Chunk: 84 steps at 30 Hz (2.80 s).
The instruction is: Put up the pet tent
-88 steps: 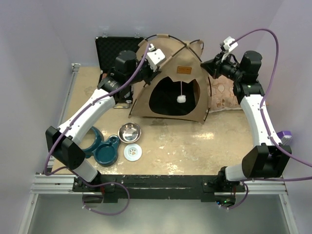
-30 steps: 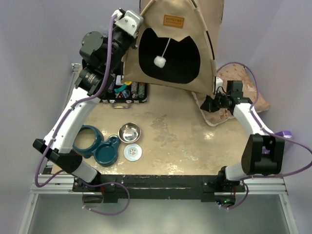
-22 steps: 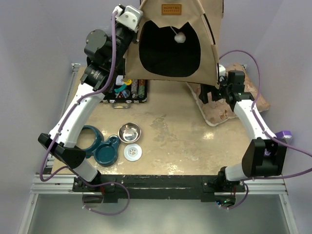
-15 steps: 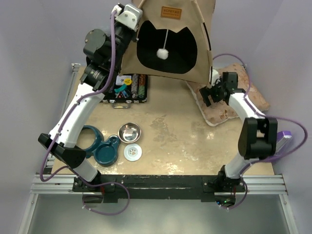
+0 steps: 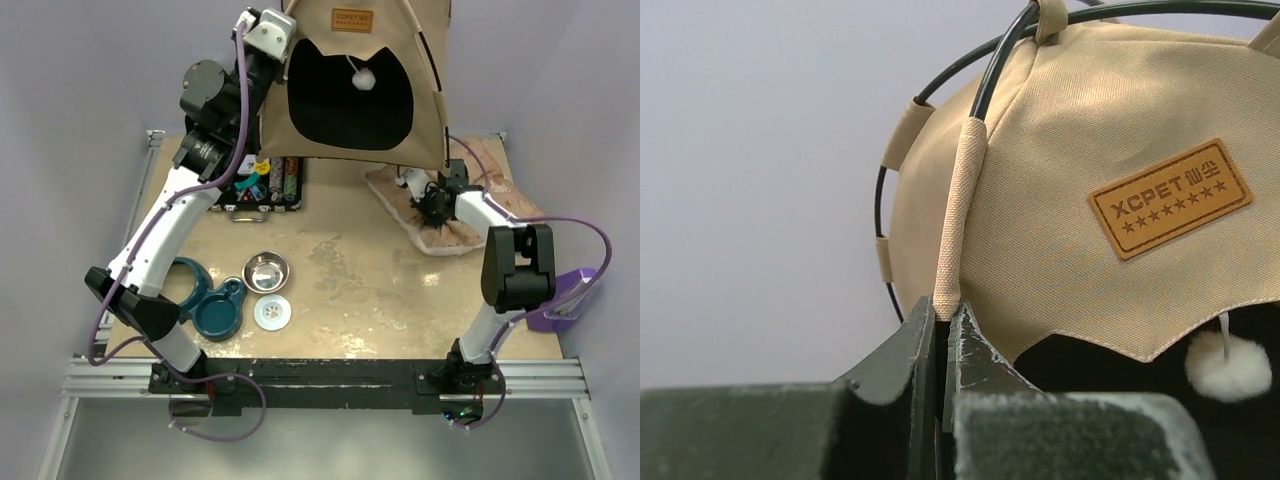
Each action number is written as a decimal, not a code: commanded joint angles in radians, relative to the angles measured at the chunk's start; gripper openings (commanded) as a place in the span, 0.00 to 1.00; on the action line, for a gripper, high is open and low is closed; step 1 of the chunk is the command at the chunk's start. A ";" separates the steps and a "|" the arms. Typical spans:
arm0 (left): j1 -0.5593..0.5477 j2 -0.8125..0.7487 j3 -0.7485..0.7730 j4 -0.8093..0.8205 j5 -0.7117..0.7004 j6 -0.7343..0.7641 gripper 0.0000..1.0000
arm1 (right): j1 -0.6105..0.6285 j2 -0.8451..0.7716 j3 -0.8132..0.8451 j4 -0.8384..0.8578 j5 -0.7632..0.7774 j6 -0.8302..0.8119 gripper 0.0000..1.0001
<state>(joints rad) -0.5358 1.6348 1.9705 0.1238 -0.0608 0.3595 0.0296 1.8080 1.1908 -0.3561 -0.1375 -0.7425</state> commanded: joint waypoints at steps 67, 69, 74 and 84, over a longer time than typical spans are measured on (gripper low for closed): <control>0.387 -0.490 -0.645 -0.470 0.676 -0.488 0.99 | 0.874 -0.908 -0.465 -0.554 -0.087 -0.922 0.98; 0.395 -0.487 -0.647 -0.466 0.676 -0.491 0.99 | 0.875 -0.825 -0.442 -0.590 -0.091 -0.963 0.98; 0.401 -0.471 -0.654 -0.432 0.670 -0.502 0.99 | 0.885 -0.704 -0.415 -0.610 -0.108 -0.985 0.98; 0.425 -0.443 -0.625 -0.423 0.665 -0.504 0.97 | 0.906 -0.739 -0.199 -0.586 -0.342 -0.711 0.00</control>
<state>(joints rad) -0.1276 1.1900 1.3197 -0.3294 0.5949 -0.1287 0.9287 1.1606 0.8227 -0.9295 -0.2901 -1.6054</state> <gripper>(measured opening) 0.976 0.036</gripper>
